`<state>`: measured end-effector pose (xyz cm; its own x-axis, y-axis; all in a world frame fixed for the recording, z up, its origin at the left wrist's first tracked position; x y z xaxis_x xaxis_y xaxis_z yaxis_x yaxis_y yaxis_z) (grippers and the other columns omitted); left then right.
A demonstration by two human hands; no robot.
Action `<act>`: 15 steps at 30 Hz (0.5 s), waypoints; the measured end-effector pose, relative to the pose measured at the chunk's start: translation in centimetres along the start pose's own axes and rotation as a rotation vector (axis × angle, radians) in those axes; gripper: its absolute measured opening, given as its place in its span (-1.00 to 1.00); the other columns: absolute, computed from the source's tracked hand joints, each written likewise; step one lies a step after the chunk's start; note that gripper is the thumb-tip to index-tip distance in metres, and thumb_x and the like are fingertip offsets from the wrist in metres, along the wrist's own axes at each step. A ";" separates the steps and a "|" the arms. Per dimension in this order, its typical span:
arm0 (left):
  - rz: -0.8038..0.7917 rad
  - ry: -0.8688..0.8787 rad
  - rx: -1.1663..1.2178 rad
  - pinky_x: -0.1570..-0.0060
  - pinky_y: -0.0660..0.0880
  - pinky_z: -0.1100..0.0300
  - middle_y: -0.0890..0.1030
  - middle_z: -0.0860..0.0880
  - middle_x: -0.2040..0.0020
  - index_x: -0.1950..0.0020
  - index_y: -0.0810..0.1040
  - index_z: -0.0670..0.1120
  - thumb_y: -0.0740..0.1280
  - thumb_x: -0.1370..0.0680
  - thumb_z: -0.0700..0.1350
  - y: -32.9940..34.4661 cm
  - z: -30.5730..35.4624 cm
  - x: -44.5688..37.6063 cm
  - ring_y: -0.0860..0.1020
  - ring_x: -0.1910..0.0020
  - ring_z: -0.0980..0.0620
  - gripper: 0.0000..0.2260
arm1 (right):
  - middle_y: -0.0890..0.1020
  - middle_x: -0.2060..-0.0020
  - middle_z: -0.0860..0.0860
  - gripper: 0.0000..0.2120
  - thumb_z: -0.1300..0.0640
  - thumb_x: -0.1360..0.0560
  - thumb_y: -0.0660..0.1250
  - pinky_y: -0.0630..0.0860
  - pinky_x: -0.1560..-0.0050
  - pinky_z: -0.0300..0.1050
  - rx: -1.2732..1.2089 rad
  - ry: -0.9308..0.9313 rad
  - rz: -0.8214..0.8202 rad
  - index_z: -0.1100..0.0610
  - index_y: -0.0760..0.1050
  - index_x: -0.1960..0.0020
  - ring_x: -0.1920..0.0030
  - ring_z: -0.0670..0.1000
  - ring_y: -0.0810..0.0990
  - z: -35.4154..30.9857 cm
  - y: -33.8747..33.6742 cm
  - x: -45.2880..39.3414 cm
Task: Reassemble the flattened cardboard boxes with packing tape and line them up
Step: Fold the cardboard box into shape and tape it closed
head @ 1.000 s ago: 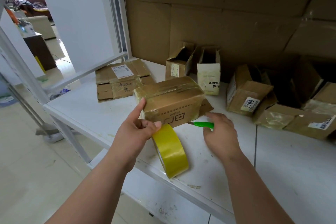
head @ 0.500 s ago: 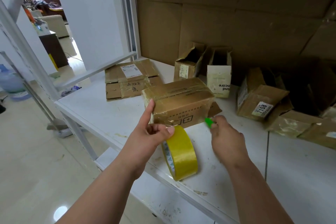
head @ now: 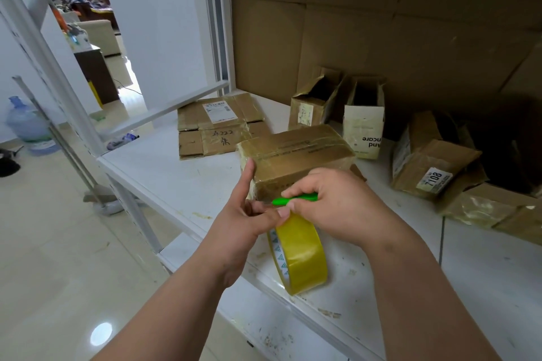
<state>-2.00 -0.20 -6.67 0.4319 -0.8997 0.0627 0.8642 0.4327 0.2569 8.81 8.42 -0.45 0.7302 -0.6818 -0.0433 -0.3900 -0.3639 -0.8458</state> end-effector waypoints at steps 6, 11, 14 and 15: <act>-0.025 0.002 0.011 0.15 0.50 0.46 0.54 -0.04 0.31 -0.56 0.14 0.22 0.46 -0.43 -0.32 0.0 -0.2 -0.1 0.64 0.16 0.10 -0.13 | 0.64 0.04 -0.16 -0.81 -0.09 -0.52 0.36 0.53 -0.03 -0.11 0.122 0.018 -0.045 -0.22 0.63 -0.12 -0.02 -0.11 0.56 -1.1 -0.3 -0.8; -0.026 0.002 0.005 0.16 0.50 0.46 0.53 -0.12 0.23 -0.56 0.15 0.23 0.48 -0.43 -0.31 -0.1 -0.3 -0.4 0.65 0.12 0.07 -0.13 | 0.63 0.01 -0.17 -0.82 -0.10 -0.53 0.35 0.54 -0.07 -0.08 0.180 0.052 -0.061 -0.22 0.63 -0.11 -0.03 -0.09 0.56 -1.4 -0.1 -1.0; -0.023 0.000 0.005 0.16 0.50 0.47 0.53 -0.17 0.17 -0.56 0.14 0.23 0.47 -0.43 -0.32 -0.2 -0.3 -0.4 0.64 0.07 0.03 -0.13 | 0.63 0.04 -0.17 -0.82 -0.09 -0.53 0.35 0.55 -0.01 -0.09 0.207 0.047 -0.060 -0.21 0.63 -0.11 0.02 -0.09 0.57 -1.7 -0.1 -1.1; -0.021 0.001 0.003 0.16 0.50 0.47 0.53 -0.18 0.17 -0.56 0.14 0.22 0.47 -0.43 -0.33 -0.2 -0.3 -0.5 0.63 0.07 0.02 -0.13 | 0.64 0.05 -0.17 -0.83 -0.09 -0.54 0.34 0.55 0.00 -0.09 0.221 0.045 -0.059 -0.21 0.63 -0.11 0.02 -0.09 0.57 -1.8 -0.1 -1.2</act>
<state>-2.29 0.15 -7.06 0.4141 -0.9085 0.0559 0.8721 0.4136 0.2614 6.93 8.09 0.65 0.7206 -0.6928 0.0290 -0.2114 -0.2593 -0.9424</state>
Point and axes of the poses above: each hand's wrist, its own x-axis away from the middle knuckle, its own y-axis out of the palm, z = x × y, the point moved 7 cm from there along -x, towards the middle knuckle
